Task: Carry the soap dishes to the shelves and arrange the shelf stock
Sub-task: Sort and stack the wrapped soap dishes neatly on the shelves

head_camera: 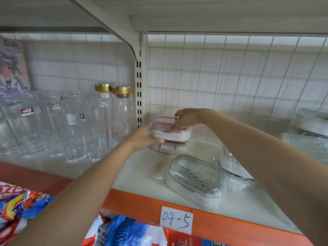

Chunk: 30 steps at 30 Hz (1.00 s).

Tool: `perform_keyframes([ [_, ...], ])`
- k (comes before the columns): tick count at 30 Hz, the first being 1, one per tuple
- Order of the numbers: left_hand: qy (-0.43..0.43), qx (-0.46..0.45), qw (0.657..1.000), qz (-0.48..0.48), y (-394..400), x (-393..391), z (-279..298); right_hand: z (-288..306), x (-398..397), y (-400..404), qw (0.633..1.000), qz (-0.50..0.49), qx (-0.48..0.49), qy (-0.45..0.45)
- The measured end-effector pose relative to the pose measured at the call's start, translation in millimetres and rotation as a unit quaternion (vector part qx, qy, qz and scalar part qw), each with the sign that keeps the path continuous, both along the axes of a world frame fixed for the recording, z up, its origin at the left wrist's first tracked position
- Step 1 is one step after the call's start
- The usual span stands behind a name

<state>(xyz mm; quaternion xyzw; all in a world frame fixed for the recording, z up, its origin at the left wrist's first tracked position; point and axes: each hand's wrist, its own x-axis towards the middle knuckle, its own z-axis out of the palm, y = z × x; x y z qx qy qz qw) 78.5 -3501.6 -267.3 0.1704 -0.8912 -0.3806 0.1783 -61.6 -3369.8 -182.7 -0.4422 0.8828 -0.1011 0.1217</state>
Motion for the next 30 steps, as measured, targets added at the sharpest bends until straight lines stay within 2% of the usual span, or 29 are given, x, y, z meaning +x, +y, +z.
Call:
perform_keyframes([
  [7, -0.01, -0.036, 0.999, 0.037, -10.7, 2.3, -3.7, -5.8, 1.5, -10.8, 0.997, 0.006, 0.025, 0.075],
  [12, -0.014, -0.055, 0.997, 0.06, -5.8, -6.5, -5.0, -7.6, -0.4, -7.5, 0.995, 0.006, 0.037, 0.093],
  [22, 0.068, -0.008, 0.995, 0.072, 13.2, -9.9, -5.9, 3.0, -3.4, 5.1, 0.992, -0.004, 0.067, 0.108],
  [30, 0.033, -0.043, 0.995, 0.089, 13.2, -15.8, -7.2, -6.6, -0.4, 9.0, 0.992, 0.005, 0.028, 0.12],
])
